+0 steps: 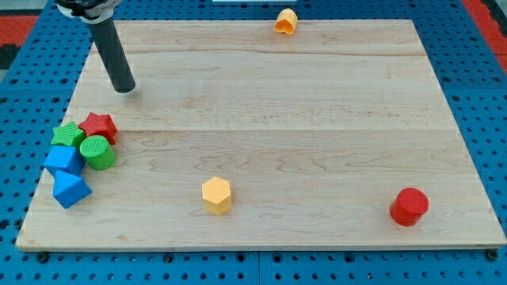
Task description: Push the yellow hexagon close to the green circle
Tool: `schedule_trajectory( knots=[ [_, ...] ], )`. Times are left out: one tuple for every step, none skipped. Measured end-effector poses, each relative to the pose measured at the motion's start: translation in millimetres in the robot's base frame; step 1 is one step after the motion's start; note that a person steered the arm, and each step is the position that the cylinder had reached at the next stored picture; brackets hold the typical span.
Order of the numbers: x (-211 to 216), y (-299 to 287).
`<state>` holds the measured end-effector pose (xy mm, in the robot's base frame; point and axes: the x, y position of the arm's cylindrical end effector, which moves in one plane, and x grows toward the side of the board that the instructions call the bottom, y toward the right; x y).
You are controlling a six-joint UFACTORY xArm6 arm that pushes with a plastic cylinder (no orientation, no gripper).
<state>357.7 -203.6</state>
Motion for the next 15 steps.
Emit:
schedule_trajectory(
  knots=[
    [0, 8],
    [0, 32],
    [-7, 47],
    [-38, 59],
    [-78, 64],
    [-118, 77],
    [-130, 82],
    [-130, 91],
    [-116, 119],
    [-43, 204],
    [56, 258],
    [96, 290],
    [172, 295],
    [212, 232],
    [212, 111]
  ],
)
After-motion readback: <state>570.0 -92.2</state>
